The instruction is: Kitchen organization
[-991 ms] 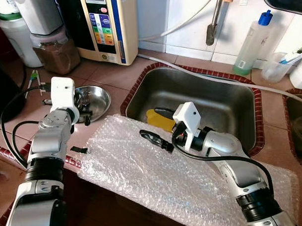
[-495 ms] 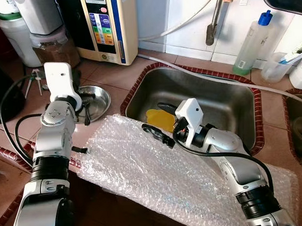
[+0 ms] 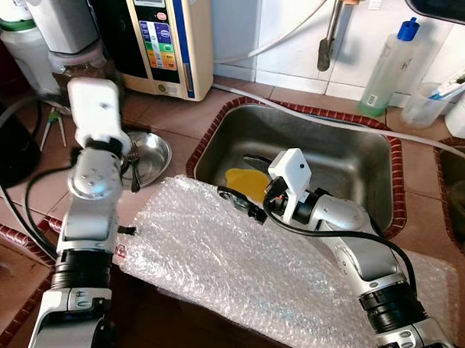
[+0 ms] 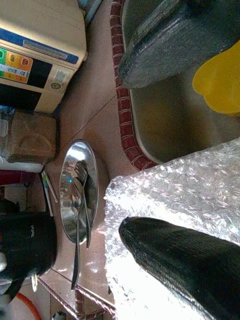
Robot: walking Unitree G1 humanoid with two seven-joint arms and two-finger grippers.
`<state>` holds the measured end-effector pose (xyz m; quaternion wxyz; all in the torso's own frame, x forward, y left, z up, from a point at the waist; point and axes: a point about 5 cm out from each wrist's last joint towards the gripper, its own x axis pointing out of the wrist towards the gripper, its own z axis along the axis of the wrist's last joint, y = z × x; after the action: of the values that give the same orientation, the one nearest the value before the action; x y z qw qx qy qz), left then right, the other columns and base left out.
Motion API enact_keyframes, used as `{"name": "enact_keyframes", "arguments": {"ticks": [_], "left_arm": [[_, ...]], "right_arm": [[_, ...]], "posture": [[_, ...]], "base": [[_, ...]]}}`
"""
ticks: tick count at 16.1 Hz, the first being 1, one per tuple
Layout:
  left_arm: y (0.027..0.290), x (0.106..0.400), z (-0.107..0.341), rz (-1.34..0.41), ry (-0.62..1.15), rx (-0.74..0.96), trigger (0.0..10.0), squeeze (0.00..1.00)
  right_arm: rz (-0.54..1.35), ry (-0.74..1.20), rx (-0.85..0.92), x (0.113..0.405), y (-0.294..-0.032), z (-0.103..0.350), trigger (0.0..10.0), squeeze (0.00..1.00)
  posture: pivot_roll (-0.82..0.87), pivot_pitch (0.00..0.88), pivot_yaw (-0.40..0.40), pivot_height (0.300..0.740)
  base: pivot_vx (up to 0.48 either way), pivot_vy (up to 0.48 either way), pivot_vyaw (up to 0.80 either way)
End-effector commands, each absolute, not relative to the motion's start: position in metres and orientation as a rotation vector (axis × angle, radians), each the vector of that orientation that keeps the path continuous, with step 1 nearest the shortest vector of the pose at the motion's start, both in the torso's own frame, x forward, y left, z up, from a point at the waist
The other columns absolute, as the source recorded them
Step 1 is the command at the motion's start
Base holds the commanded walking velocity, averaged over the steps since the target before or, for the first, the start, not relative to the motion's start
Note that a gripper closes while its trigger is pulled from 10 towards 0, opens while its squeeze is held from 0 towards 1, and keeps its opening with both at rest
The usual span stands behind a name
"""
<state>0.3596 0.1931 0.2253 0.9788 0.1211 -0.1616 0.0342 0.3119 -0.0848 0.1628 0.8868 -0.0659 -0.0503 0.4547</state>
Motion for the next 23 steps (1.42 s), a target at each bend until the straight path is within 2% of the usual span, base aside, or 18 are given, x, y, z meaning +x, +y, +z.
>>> {"name": "enact_keyframes", "arguments": {"ticks": [1,2,3,4,7,10,14,22,23], "left_arm": [[0.204,0.360,0.218,0.114,-0.260,0.251,3.2,0.00],[0.214,0.361,0.214,0.160,-0.218,0.232,10.0,0.00],[0.224,0.360,0.212,0.220,-0.191,0.197,10.0,0.04],[0.234,0.359,0.206,0.283,-0.129,0.167,10.0,1.00],[0.242,0.359,0.192,0.308,-0.003,0.144,10.0,1.00],[0.228,0.362,0.179,0.239,0.164,0.061,10.0,1.00],[0.213,0.359,0.175,0.189,0.205,0.000,10.0,1.00],[0.205,0.363,0.171,0.178,0.284,-0.104,10.0,1.00],[0.203,0.363,0.169,0.170,0.305,-0.144,10.0,0.00]], "right_arm": [[0.933,-0.123,-0.151,0.314,-0.087,0.168,10.0,0.00],[0.932,-0.120,-0.153,0.314,-0.087,0.166,10.0,0.00],[0.933,-0.116,-0.157,0.314,-0.087,0.165,10.0,0.00],[0.934,-0.116,-0.158,0.314,-0.086,0.164,10.0,0.00],[0.937,-0.118,-0.158,0.314,-0.084,0.164,10.0,0.00],[0.943,-0.116,-0.159,0.313,-0.083,0.163,10.0,0.00],[0.938,-0.110,-0.151,0.312,-0.083,0.160,10.0,0.00],[0.946,-0.114,-0.175,0.312,-0.082,0.161,10.0,0.00],[0.946,-0.115,-0.175,0.312,-0.082,0.161,10.0,0.00]], "posture": [[0.04,0.058,0.028,0.740],[0.05,0.058,0.029,0.740],[0.05,0.058,0.029,0.740],[0.05,0.057,0.031,0.740],[0.05,0.057,0.034,0.740],[0.05,0.061,0.038,0.740],[0.06,0.063,0.042,0.740],[0.04,0.059,0.046,0.740],[0.04,0.059,0.046,0.740]], "base": [[0.000,0.000,0.00],[0.000,0.000,0.00],[0.000,0.000,0.00],[0.000,0.000,0.00],[0.000,0.000,0.00],[0.000,0.000,0.00],[0.000,0.000,0.00],[0.000,0.000,0.00],[0.000,0.000,0.00]]}}
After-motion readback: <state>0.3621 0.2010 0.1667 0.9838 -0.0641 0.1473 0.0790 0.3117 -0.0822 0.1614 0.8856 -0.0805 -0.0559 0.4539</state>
